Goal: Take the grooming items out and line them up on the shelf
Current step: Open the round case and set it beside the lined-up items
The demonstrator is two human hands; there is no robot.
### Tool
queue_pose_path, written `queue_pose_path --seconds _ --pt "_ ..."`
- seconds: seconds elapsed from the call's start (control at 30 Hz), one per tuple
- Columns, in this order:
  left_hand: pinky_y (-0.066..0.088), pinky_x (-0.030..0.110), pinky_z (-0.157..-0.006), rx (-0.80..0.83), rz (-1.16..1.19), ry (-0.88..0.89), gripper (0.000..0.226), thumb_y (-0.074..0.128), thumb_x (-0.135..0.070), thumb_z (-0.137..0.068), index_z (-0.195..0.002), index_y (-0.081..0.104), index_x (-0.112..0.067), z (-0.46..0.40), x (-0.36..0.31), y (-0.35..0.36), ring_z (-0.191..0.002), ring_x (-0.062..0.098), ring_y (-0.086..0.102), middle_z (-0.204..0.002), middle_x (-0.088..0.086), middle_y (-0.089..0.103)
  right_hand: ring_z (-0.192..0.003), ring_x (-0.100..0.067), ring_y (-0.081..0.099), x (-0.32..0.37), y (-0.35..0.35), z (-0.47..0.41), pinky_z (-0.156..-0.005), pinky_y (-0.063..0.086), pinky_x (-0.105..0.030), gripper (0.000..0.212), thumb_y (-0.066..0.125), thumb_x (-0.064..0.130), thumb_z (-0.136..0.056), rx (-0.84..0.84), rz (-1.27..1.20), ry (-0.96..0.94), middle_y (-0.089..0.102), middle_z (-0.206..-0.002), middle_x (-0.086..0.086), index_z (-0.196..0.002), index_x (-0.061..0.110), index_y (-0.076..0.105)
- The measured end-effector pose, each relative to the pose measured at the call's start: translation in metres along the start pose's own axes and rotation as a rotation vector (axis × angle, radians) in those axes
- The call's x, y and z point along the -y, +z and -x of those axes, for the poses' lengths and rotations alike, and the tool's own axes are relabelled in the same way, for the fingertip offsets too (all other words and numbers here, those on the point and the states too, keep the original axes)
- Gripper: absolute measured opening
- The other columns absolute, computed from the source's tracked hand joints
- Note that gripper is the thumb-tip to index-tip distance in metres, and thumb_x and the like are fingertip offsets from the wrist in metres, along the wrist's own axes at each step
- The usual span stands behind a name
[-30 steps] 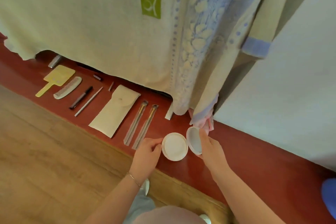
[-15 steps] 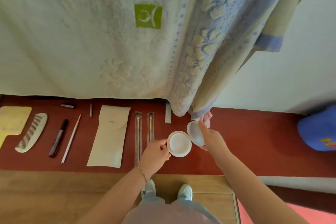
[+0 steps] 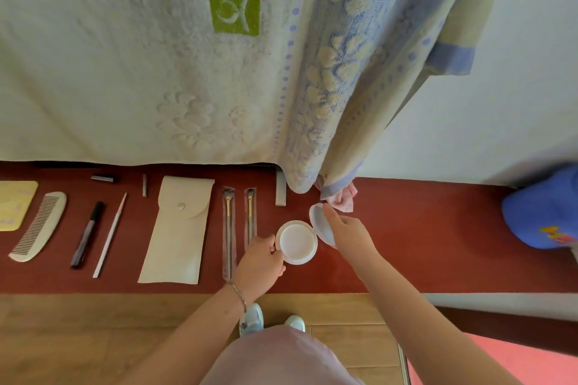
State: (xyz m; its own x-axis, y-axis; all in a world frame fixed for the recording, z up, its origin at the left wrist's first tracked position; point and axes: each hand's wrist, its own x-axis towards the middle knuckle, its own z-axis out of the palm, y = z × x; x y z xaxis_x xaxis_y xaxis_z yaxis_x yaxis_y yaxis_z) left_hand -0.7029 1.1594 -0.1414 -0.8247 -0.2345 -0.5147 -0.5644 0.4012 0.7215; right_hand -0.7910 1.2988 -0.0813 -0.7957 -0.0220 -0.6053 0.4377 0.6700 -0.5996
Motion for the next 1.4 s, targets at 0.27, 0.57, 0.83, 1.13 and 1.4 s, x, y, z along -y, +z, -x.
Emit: queue_pose_path --seconds 0.27,0.57,0.83,1.13,1.4 --pt "0.054 0.032 -0.084 -0.044 -0.068 0.038 0.01 0.048 -0.012 -0.091 -0.088 0.045 -0.021 0.011 -0.002 0.005 -0.085 0.019 0.065 -0.105 0.009 0.049 -0.084 -0.023 0.061 0.0 0.004 -0.003 -0.071 0.042 -0.028 0.06 0.045 0.053 -0.09 0.024 -0.029 -0.05 0.062 -0.082 -0.013 -0.099 -0.003 0.064" --pt "0.055 0.033 -0.081 -0.034 -0.099 0.0 0.012 0.044 -0.015 -0.092 -0.103 0.051 -0.017 0.014 -0.003 0.004 -0.084 0.019 0.064 -0.112 0.009 0.046 -0.1 -0.025 0.061 0.005 0.007 -0.008 -0.076 0.04 -0.026 0.054 0.042 0.049 -0.093 0.043 -0.022 -0.088 0.066 -0.108 -0.015 -0.106 0.001 0.064" --pt "0.056 0.035 -0.08 -0.033 -0.044 -0.02 0.011 0.045 -0.01 -0.09 -0.086 0.049 -0.019 0.015 -0.006 0.001 -0.079 0.019 0.067 -0.106 0.011 0.05 -0.094 -0.022 0.055 0.001 -0.004 0.0 -0.075 0.037 -0.024 0.055 0.034 0.047 -0.097 0.103 -0.143 -0.15 0.06 -0.109 -0.011 -0.122 0.003 0.055" --pt "0.047 0.011 -0.07 -0.272 -0.045 0.085 0.039 0.047 -0.016 -0.091 -0.13 0.047 -0.022 0.028 -0.004 -0.012 -0.079 0.007 0.059 -0.111 -0.007 0.05 -0.087 -0.014 0.057 -0.02 -0.013 0.0 -0.083 0.046 -0.031 0.037 0.036 0.042 -0.098 0.088 -0.133 -0.094 0.064 -0.097 -0.004 -0.109 0.017 0.061" --pt "0.049 0.041 -0.084 -0.305 -0.75 0.21 0.061 0.073 -0.029 -0.071 -0.127 0.054 -0.014 0.019 0.02 -0.016 -0.115 0.018 0.056 -0.135 0.002 0.053 -0.088 -0.015 0.055 -0.016 -0.013 0.015 -0.083 0.044 -0.032 0.031 0.037 0.036 -0.098 0.143 -0.047 -0.167 0.057 -0.095 0.005 -0.12 0.021 0.054"
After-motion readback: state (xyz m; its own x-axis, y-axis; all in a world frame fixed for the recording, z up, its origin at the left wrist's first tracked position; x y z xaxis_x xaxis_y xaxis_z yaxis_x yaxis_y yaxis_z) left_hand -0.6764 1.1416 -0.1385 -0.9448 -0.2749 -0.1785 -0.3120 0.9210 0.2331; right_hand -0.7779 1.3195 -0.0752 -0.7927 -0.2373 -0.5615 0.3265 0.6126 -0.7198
